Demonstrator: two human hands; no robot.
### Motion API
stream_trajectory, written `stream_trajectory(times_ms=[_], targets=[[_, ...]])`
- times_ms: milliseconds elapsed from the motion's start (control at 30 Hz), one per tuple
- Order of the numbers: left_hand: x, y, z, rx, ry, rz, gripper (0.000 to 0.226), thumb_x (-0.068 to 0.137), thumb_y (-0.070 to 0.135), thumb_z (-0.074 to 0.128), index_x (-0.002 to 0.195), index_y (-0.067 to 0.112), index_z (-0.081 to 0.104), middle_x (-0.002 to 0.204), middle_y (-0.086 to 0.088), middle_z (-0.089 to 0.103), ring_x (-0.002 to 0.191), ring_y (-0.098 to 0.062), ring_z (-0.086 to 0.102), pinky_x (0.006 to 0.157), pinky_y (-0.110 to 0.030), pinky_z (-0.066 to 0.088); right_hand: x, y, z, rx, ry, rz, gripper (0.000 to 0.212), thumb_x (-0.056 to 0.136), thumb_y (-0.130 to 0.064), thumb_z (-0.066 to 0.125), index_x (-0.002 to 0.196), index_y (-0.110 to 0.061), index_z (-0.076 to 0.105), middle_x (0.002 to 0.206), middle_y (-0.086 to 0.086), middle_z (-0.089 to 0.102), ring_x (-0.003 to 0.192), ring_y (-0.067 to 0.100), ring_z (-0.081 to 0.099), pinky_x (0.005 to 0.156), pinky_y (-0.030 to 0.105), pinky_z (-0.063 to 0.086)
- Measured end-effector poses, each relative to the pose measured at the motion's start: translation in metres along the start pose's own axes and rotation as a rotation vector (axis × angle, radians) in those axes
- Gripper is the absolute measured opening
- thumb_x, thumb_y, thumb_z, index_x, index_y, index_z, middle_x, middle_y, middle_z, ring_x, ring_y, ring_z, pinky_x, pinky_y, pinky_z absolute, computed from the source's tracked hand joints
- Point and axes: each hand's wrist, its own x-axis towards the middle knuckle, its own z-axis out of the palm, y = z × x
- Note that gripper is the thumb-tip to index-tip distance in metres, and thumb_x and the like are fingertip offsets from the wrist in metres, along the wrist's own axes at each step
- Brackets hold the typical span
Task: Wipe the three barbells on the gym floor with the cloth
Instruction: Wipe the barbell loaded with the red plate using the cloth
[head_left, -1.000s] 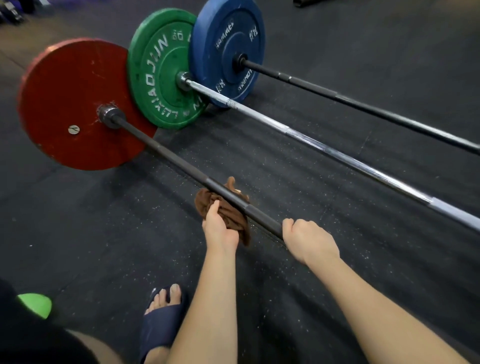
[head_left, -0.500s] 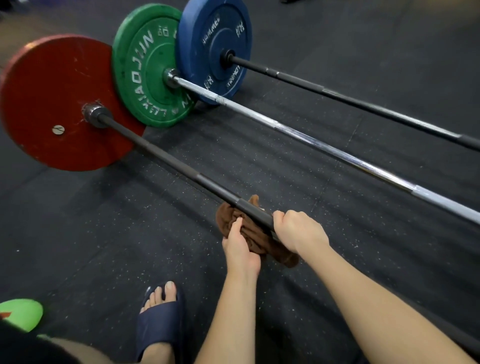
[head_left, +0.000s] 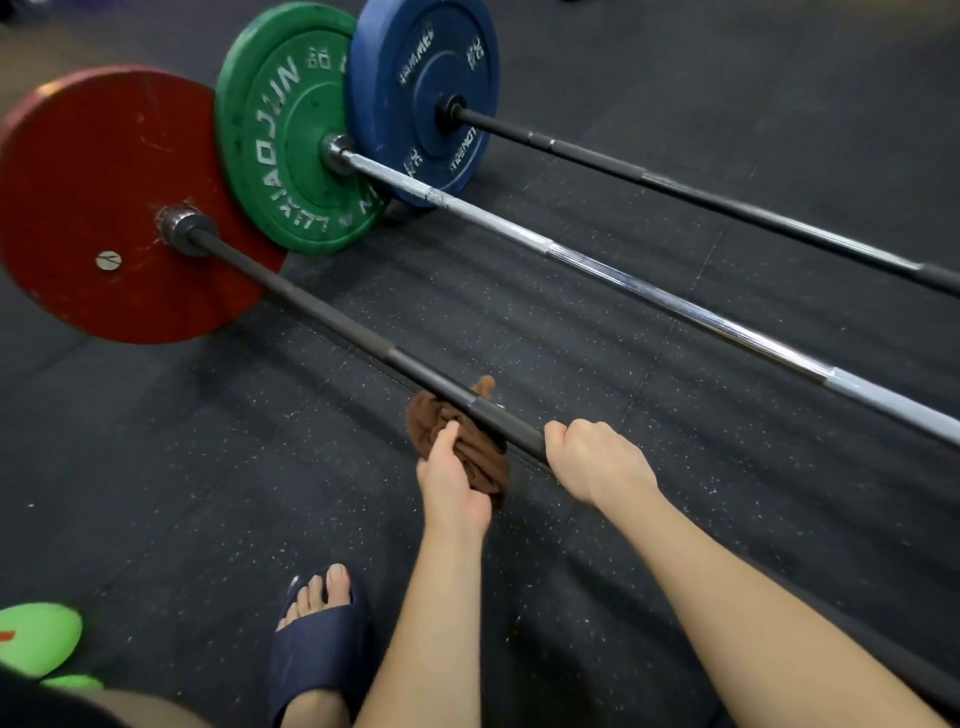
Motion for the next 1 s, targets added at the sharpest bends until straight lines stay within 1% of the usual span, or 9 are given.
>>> stream_trajectory(times_ms=[100, 267, 333, 467, 667, 800, 867, 933, 1000], targets=[[-0.023, -0.039, -0.003, 0.017, -0.043, -0.075, 0.045, 0.101, 0.028, 0.053, 0.142, 0.009, 0.056, 0.136, -0.018, 0.065, 0.122, -0.036, 0.065, 0.104, -0.053, 0.051, 0.000, 0.000, 0.001, 0.070, 0.022, 0.024, 0.014, 0.097, -0.010, 0.031, 0.086, -0.017, 0.038, 0.083, 0.002, 0.046, 0.082, 0.034, 0.051, 0.068, 0.040, 0.039], [-0.042, -0.058, -0.003, 0.059, -0.071, -0.192, 0.039, 0.103, 0.027, 0.055, 0.139, 0.011, 0.059, 0.123, -0.019, 0.071, 0.108, -0.037, 0.072, 0.079, -0.049, 0.061, -0.001, 0.004, -0.001, 0.149, 0.046, 0.151, 0.040, 0.101, -0.037, 0.025, 0.079, -0.016, 0.052, 0.083, 0.005, 0.054, 0.085, 0.034, 0.055, 0.077, 0.040, 0.043], [-0.032, -0.056, -0.005, 0.045, -0.059, -0.169, 0.038, 0.103, 0.024, 0.056, 0.137, 0.008, 0.060, 0.125, -0.021, 0.070, 0.110, -0.038, 0.071, 0.089, -0.052, 0.059, -0.005, 0.004, -0.001, 0.129, 0.096, 0.166, 0.043, 0.101, -0.040, 0.027, 0.079, -0.014, 0.054, 0.079, 0.003, 0.052, 0.083, 0.033, 0.054, 0.076, 0.039, 0.042], [-0.008, -0.036, -0.005, -0.033, -0.099, -0.120, 0.051, 0.095, 0.027, 0.056, 0.140, 0.004, 0.058, 0.139, -0.023, 0.061, 0.126, -0.040, 0.061, 0.111, -0.056, 0.044, -0.008, 0.005, 0.000, 0.123, 0.121, 0.171, 0.046, 0.100, -0.035, 0.030, 0.072, -0.010, 0.057, 0.073, 0.005, 0.057, 0.068, 0.026, 0.052, 0.070, 0.037, 0.042], [-0.006, -0.010, 0.005, -0.109, -0.079, -0.067, 0.045, 0.101, 0.026, 0.051, 0.142, 0.009, 0.056, 0.135, -0.016, 0.066, 0.122, -0.037, 0.065, 0.105, -0.049, 0.051, -0.013, 0.022, -0.006, 0.199, 0.036, 0.240, 0.046, 0.095, -0.029, 0.029, 0.080, -0.003, 0.063, 0.071, 0.009, 0.068, 0.073, 0.030, 0.062, 0.069, 0.035, 0.045], [-0.056, -0.031, 0.027, -0.131, -0.052, -0.099, 0.040, 0.106, 0.025, 0.041, 0.137, 0.009, 0.061, 0.125, -0.013, 0.072, 0.114, -0.035, 0.070, 0.107, -0.048, 0.049, -0.036, 0.049, -0.015, 0.219, -0.193, 0.309, 0.055, 0.092, -0.035, 0.028, 0.066, -0.006, 0.067, 0.056, 0.007, 0.070, 0.050, 0.023, 0.067, 0.070, 0.030, 0.052], [-0.076, -0.044, 0.031, -0.133, -0.035, -0.130, 0.041, 0.106, 0.026, 0.040, 0.138, 0.010, 0.060, 0.123, -0.013, 0.073, 0.112, -0.032, 0.071, 0.108, -0.049, 0.048, -0.047, 0.063, -0.018, 0.213, -0.210, 0.341, 0.056, 0.092, -0.037, 0.028, 0.061, -0.009, 0.066, 0.055, 0.007, 0.070, 0.045, 0.024, 0.063, 0.070, 0.030, 0.054], [-0.088, -0.055, 0.032, -0.123, -0.005, -0.170, 0.040, 0.106, 0.027, 0.043, 0.140, 0.013, 0.058, 0.121, -0.012, 0.074, 0.109, -0.032, 0.072, 0.109, -0.050, 0.047, -0.057, 0.073, -0.016, 0.203, -0.175, 0.366, 0.051, 0.095, -0.033, 0.030, 0.063, -0.010, 0.063, 0.059, 0.006, 0.071, 0.053, 0.025, 0.064, 0.074, 0.032, 0.054], [-0.091, -0.062, 0.034, -0.134, 0.028, -0.202, 0.040, 0.104, 0.027, 0.046, 0.140, 0.014, 0.057, 0.119, -0.012, 0.075, 0.106, -0.033, 0.073, 0.110, -0.050, 0.047, -0.063, 0.074, -0.009, 0.155, -0.081, 0.339, 0.033, 0.099, -0.021, 0.033, 0.077, -0.010, 0.055, 0.080, 0.007, 0.070, 0.078, 0.029, 0.064, 0.084, 0.040, 0.054]])
